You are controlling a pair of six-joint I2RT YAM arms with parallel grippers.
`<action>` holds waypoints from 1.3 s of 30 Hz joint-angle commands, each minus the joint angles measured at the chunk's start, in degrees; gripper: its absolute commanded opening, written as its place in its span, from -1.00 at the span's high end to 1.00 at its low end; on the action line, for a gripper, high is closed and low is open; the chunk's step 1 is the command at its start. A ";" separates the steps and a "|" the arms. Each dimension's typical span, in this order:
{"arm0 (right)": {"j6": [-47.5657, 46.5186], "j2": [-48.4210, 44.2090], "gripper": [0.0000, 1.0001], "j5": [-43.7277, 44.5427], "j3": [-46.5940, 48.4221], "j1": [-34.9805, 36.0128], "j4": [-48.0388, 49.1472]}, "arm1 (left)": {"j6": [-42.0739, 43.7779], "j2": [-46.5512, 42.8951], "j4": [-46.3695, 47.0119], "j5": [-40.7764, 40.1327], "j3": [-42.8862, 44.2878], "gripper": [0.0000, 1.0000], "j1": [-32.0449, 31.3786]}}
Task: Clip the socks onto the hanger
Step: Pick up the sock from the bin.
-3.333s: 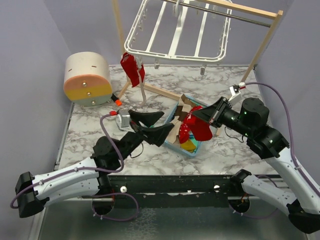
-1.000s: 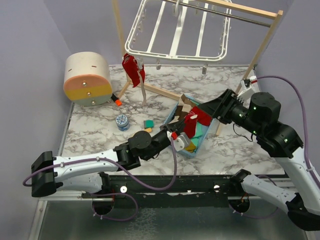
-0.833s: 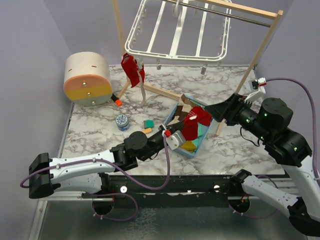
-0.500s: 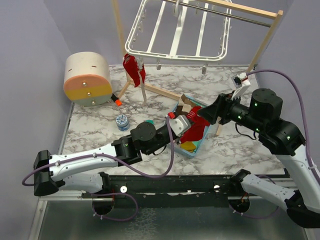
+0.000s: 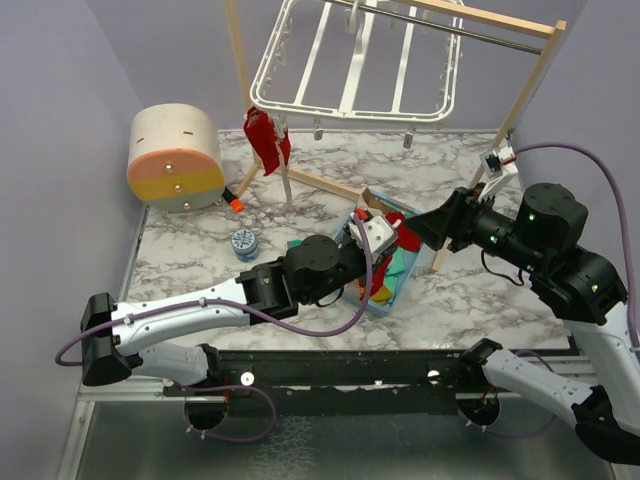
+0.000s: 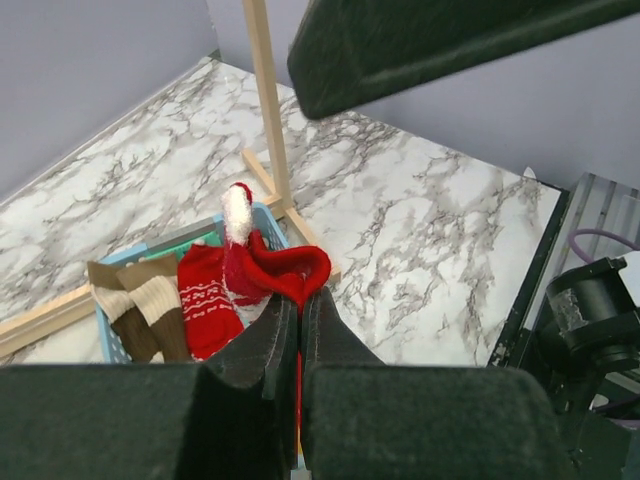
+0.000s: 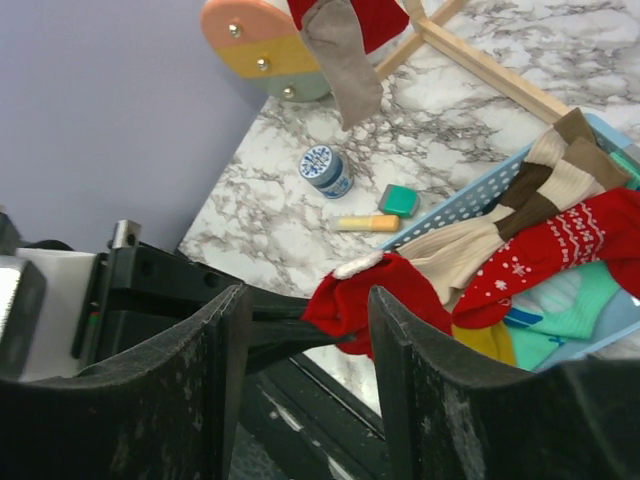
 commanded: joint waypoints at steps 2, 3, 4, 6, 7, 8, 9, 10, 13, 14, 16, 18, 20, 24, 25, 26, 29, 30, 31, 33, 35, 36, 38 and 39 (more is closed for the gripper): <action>1.15 3.30 0.07 -4.88 2.03 0.31 -3.61 | -0.34 -2.23 1.49 -3.43 -1.75 1.00 0.20; 1.15 3.77 0.13 -5.63 1.87 0.31 -3.84 | -0.16 -2.27 1.75 -3.43 -1.84 1.00 0.20; 1.15 4.27 0.17 -6.35 1.57 0.33 -3.82 | -0.04 -2.36 1.94 -3.43 -1.85 1.00 0.20; 1.02 5.18 0.19 -7.67 1.25 0.31 -4.01 | 0.01 -2.51 2.28 -3.37 -1.93 1.00 0.18; 0.94 5.66 0.20 -8.39 1.08 0.31 -4.12 | 0.01 -2.51 2.39 -3.42 -1.96 1.00 0.15; 0.85 6.11 0.20 -8.80 0.95 0.35 -4.27 | 0.01 -2.59 2.48 -3.39 -2.00 1.00 0.19; 0.74 6.51 0.20 -8.95 0.84 0.31 -4.55 | 0.01 -2.74 2.61 -3.35 -2.07 1.00 0.20; 0.64 6.80 0.20 -8.90 0.71 0.31 -4.85 | 0.01 -2.98 2.85 -3.20 -2.19 1.00 0.16; 0.62 7.46 0.22 -8.09 0.60 0.31 -5.46 | 0.01 -3.58 3.68 -2.83 -2.79 1.00 0.20; 0.67 7.73 0.24 -7.68 0.75 0.31 -5.62 | 0.01 -3.71 3.90 -2.85 -2.94 1.00 0.20; 0.79 7.86 0.26 -7.00 0.98 0.31 -5.63 | 0.01 -3.94 4.07 -2.90 -3.15 1.00 0.14; 0.80 8.01 0.29 -6.64 1.27 0.31 -5.89 | 1.45 -4.17 4.07 -3.07 -3.30 1.00 0.20; 0.63 8.28 0.33 -6.38 1.52 0.35 -6.37 | 1.65 -4.35 4.07 -3.12 -3.58 1.00 0.20; 0.38 8.78 0.42 -7.10 1.35 0.31 -6.67 | 2.02 -4.90 4.28 -3.17 -3.94 1.00 0.20; 0.26 9.00 0.45 -7.05 1.35 0.31 -6.77 | 2.03 -5.03 4.32 -3.09 -4.02 1.00 0.15; 0.15 9.20 0.46 -7.11 1.35 0.33 -6.91 | 2.07 -5.19 4.46 -3.08 -4.11 1.00 0.19; 0.17 9.67 0.53 -8.25 1.10 0.31 -6.67 | 2.03 -5.44 4.82 -2.61 -4.39 1.00 0.20; 0.26 9.84 0.57 -8.80 0.97 0.31 -6.43 | 2.05 -5.44 4.94 -2.37 -4.52 1.00 0.18; 0.33 9.87 0.62 -9.06 0.85 0.31 -6.19 | 2.03 -5.48 5.03 -2.11 -4.57 1.00 0.15; 0.59 9.57 0.79 -9.66 0.43 0.31 -5.15 | 2.24 -5.46 5.32 -1.71 -4.87 1.00 0.20; 1.08 9.29 0.97 -9.62 0.30 0.33 -4.57 | 2.50 -5.44 5.71 -1.71 -5.22 1.00 0.20; 1.25 9.08 0.98 -9.45 0.30 0.31 -4.35 | 2.67 -5.51 5.90 -1.78 -5.46 1.00 0.20; 1.94 8.54 0.98 -7.86 0.59 0.31 -4.31 | 3.13 -5.75 6.20 -1.69 -6.05 0.89 0.20; 2.25 8.22 0.98 -6.71 0.85 0.31 -4.45 | 3.31 -5.90 6.37 -1.74 -6.55 0.63 0.20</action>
